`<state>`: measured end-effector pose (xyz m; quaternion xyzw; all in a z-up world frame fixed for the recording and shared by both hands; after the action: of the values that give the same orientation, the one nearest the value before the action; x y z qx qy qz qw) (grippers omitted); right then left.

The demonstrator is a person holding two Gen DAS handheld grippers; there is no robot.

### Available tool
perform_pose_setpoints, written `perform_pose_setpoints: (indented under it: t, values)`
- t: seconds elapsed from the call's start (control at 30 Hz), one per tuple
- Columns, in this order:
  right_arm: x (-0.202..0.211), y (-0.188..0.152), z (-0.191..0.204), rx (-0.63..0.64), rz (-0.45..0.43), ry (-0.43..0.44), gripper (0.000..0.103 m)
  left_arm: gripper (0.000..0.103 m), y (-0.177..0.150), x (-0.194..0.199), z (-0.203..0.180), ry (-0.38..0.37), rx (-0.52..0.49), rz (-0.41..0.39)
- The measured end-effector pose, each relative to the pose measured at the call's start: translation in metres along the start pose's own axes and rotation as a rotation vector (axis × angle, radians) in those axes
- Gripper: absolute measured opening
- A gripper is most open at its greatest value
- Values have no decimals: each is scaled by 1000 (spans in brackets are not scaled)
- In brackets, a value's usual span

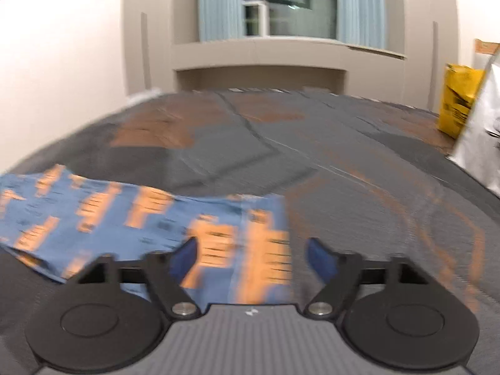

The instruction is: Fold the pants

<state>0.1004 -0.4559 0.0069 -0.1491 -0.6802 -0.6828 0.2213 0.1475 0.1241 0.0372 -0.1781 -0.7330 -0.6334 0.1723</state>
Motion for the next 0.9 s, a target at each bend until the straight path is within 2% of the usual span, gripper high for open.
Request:
perform_pose_setpoints:
  t: [0.13,0.23,0.3,0.4,0.47,0.5,0.53,0.57,0.67,0.8,0.9]
  values:
    - [-3,6,55,63,-26,157,102,101,7,-14,43,10,117,0]
    - [-12,10,98,88,-24,262,103,96,16,-35,67,-1,191,23]
    - [-20,11,117,96,-16,288,103,93,23,-50,79,-25,245,45]
    - [-29,11,139,94,-11,281,103,83,29,-72,86,-61,325,107]
    - [-35,9,145,81,-4,265,103,70,29,-83,90,-102,385,138]
    - [-38,7,147,75,6,265,103,52,30,-87,89,-95,397,151]
    - [-41,4,147,74,16,264,103,29,31,-89,87,-52,385,159]
    - [-42,2,148,79,22,254,103,21,32,-89,86,-35,378,155]
    - [-42,2,147,70,18,249,103,18,33,-73,86,-46,402,92]
    - [-40,3,143,68,14,238,103,16,39,-38,79,-20,349,10]
    - [-42,2,145,84,15,234,103,16,41,-25,76,-3,292,13]
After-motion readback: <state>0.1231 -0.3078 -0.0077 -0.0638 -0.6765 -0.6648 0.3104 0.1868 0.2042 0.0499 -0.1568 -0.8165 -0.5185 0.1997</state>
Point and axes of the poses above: each gripper's, at about its wrist camera, not at the fingertips, and x roughly against the way its jaws point, z to its left, y to its top, the point moved 1 cm from there along -x, roughly the way its jaws point, and after that the axes turned 3 degrees about x, right-handed, at the moved point
